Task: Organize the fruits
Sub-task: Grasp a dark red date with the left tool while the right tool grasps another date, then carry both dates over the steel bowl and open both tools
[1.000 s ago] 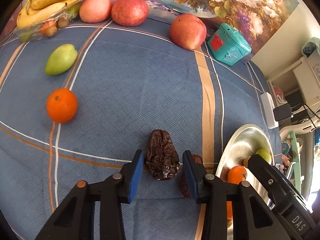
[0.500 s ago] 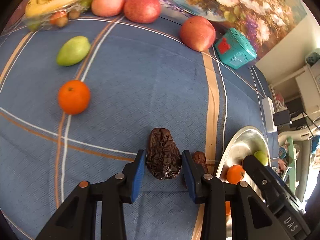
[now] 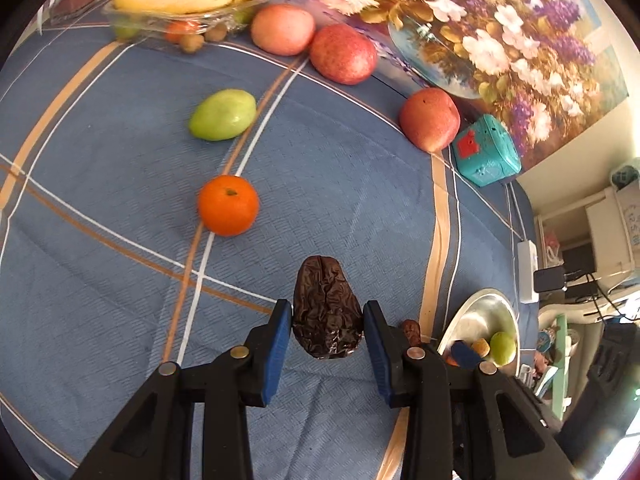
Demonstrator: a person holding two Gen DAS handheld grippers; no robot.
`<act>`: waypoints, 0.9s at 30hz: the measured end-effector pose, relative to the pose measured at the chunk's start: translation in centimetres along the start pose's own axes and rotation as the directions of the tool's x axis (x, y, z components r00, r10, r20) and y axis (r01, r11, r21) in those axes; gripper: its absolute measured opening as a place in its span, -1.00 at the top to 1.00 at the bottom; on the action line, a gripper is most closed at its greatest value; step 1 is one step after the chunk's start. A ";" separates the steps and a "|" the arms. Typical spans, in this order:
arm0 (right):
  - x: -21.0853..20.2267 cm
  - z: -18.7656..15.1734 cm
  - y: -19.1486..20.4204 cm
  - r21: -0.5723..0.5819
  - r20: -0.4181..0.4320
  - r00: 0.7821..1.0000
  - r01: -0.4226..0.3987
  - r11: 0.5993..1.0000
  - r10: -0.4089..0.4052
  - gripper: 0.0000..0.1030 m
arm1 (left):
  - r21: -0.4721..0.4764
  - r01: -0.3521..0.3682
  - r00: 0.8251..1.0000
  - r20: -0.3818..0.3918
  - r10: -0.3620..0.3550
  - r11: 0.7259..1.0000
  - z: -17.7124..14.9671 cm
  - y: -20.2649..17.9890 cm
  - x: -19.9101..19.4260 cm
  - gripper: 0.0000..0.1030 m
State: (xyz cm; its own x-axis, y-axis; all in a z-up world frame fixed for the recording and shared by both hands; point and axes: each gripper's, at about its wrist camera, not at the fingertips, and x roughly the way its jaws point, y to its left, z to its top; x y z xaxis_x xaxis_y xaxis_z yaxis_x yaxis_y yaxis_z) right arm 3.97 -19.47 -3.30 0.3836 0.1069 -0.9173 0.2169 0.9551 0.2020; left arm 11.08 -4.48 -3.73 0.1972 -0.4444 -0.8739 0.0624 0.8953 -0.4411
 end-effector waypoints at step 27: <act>3.4 -0.8 4.3 -0.301 -0.048 0.951 0.278 0.912 -0.305 0.53 | -0.081 0.024 0.999 0.037 -0.021 0.996 0.1 1.4 -1.3 0.24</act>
State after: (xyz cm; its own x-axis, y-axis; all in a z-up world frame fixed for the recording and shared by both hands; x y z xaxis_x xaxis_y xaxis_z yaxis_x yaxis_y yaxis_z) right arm 5.49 -14.72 -5.87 0.2556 -0.1765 -0.9505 0.0346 0.9842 -0.1735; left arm 11.04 -2.67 -3.13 0.2322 -0.4611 -0.8564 -0.0128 0.8789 -0.4767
